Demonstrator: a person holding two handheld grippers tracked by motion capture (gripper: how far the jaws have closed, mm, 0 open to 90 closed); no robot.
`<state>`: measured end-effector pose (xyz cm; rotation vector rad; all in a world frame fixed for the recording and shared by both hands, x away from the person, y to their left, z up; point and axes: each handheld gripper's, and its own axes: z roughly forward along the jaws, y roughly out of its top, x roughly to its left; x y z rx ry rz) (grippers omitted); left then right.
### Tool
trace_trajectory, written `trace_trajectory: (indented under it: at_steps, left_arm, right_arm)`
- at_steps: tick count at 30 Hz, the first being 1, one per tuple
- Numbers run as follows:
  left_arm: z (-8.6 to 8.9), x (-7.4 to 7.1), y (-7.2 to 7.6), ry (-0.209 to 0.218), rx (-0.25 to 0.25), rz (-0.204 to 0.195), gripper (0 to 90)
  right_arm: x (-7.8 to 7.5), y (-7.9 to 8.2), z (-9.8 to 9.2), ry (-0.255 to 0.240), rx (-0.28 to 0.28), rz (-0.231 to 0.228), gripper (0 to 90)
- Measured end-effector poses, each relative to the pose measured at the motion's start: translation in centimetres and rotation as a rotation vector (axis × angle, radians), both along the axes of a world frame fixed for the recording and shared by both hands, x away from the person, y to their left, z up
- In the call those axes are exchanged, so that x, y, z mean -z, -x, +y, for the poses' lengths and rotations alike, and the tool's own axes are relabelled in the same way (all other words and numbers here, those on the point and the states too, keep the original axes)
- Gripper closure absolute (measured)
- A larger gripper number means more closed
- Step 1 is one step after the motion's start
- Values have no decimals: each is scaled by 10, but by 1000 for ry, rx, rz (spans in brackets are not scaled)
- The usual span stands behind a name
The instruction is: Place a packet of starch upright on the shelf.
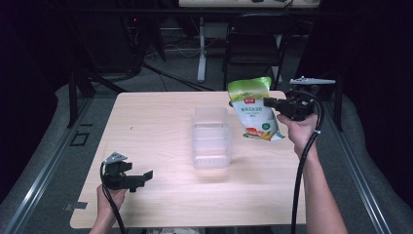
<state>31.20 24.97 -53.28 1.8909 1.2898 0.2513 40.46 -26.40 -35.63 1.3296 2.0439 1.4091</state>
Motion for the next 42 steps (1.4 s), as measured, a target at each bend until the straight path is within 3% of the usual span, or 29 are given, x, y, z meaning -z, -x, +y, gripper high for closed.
trace_trajectory:
  at_steps: [21,42]
  left_arm:
    - [0,1,0,7,-6,-8,16]
    - [0,1,0,8,-4,-7,16]
  right_arm:
    - [-21,-19,21,-7,-25,-33,900]
    - [-28,-40,46,-10,-60,-31,900]
